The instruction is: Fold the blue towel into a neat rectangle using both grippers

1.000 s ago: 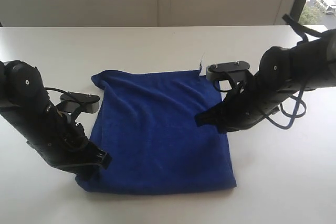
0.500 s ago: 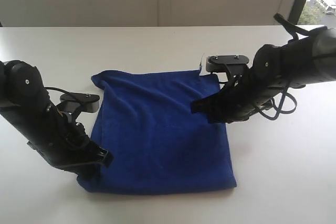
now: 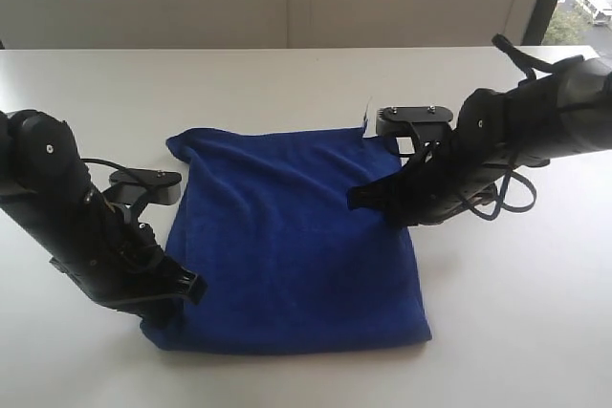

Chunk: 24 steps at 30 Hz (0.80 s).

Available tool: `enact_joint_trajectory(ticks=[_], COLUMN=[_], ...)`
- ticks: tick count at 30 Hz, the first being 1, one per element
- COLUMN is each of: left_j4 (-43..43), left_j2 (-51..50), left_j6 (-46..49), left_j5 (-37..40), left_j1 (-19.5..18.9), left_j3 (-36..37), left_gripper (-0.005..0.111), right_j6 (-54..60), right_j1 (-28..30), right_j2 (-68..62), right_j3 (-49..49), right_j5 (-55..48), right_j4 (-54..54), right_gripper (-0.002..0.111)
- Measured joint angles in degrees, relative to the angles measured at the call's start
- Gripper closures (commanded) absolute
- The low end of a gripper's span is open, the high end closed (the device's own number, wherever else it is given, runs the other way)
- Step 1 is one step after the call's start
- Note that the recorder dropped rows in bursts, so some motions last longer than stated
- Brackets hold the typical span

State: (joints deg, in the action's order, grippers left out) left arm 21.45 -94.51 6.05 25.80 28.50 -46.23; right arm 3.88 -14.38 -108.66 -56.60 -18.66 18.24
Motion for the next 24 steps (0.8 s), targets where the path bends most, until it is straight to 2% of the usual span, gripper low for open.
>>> enact_joint_trajectory(ticks=[19,22,24], left_j4=[0.14,0.14,0.14], left_j2=[0.00,0.00,0.00], left_j6=[0.00,0.00,0.00], left_j5=[-0.10,-0.10,-0.10], left_j1=[0.00,0.00,0.00], left_j3=[0.00,0.00,0.00], left_gripper=[0.107,0.107,0.107], right_j6=[0.08,0.08,0.08], right_j1=[0.00,0.00,0.00], right_j2=[3.43,3.43,3.43], right_j3=[0.00,0.00,0.00], right_j5=[-0.94,-1.05,-1.05], right_j4=[-5.03,-5.98,-6.38], right_gripper=[0.108,0.100,0.090])
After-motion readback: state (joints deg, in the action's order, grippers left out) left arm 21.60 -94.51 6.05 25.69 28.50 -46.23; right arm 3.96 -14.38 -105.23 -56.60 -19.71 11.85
